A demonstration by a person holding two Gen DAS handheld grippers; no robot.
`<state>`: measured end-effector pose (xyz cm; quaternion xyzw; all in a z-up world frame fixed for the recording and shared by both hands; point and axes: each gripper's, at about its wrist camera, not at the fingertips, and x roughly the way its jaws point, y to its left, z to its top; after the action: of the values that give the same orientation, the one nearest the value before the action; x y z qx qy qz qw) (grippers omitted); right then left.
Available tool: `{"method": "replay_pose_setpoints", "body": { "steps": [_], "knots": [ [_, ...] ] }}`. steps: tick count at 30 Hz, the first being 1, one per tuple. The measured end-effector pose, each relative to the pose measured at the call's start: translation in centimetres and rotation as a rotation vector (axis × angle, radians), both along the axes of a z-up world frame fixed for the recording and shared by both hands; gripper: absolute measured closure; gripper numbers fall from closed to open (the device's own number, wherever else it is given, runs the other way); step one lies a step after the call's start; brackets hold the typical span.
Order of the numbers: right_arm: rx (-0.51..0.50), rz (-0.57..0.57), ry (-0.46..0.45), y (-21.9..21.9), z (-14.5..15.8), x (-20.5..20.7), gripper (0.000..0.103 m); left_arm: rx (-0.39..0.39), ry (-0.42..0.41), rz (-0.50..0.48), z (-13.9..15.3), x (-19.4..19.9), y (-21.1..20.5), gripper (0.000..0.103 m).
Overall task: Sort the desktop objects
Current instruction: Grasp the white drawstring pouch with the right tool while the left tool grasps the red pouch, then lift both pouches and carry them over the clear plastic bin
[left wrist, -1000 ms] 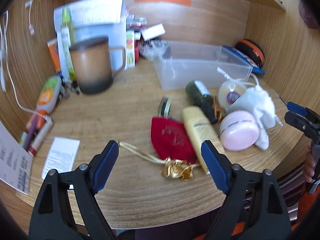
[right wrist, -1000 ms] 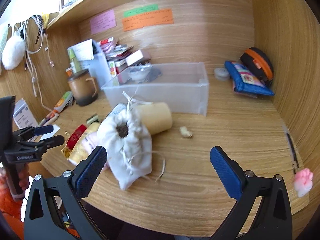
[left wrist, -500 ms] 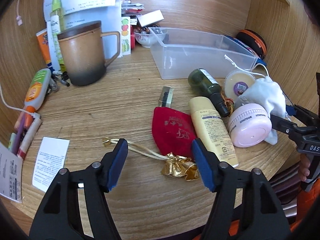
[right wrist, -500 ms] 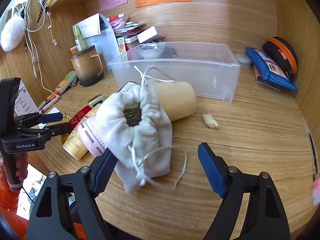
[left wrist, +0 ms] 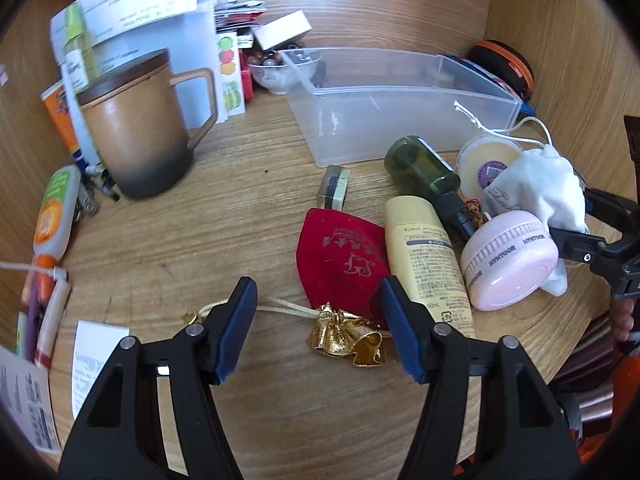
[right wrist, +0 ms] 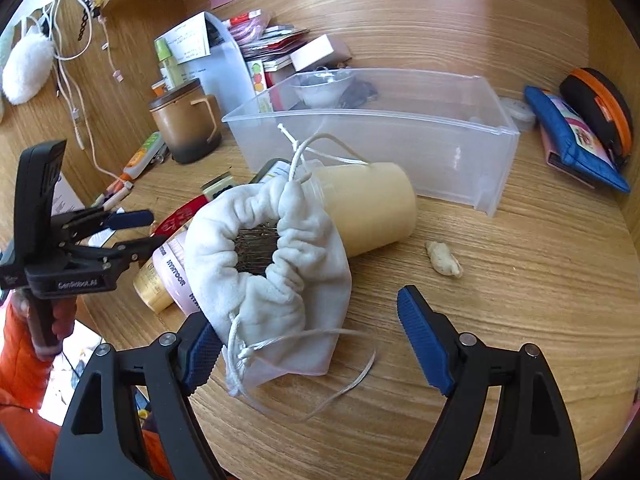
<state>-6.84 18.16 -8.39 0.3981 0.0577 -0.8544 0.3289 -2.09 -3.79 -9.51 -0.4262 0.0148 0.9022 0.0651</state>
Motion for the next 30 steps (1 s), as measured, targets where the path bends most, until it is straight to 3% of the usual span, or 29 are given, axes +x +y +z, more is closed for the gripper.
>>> {"method": "replay_pose_setpoints", "body": {
  "steps": [4,7,10,13,15,23,30],
  "knots": [
    [-0.003,0.058,-0.015,0.0,0.0,-0.6,0.024,0.049,-0.037,-0.073,0.0,-1.0,-0.1,0.062],
    [-0.006,0.097,-0.024,-0.1,-0.1,-0.9,0.029,0.051,-0.050,-0.108,0.1,-1.6,0.1,0.067],
    [-0.025,0.145,-0.034,-0.3,0.0,-0.8,0.055,0.078,-0.066,-0.113,0.2,-2.0,0.0,0.069],
    [-0.010,0.158,-0.010,-0.9,0.0,-0.2,0.064,0.102,-0.066,-0.108,0.1,-2.1,0.1,0.070],
    [0.017,0.151,0.023,-1.3,-0.1,0.4,0.076,0.104,-0.061,-0.101,0.1,-2.0,0.2,0.071],
    [0.018,0.118,0.061,-1.2,0.6,1.6,0.082,0.041,-0.015,-0.078,1.0,-1.3,1.0,0.076],
    [-0.033,0.080,0.111,0.2,2.9,2.8,0.082,0.041,0.032,-0.052,2.4,-0.1,0.9,0.076]
  ]
}}
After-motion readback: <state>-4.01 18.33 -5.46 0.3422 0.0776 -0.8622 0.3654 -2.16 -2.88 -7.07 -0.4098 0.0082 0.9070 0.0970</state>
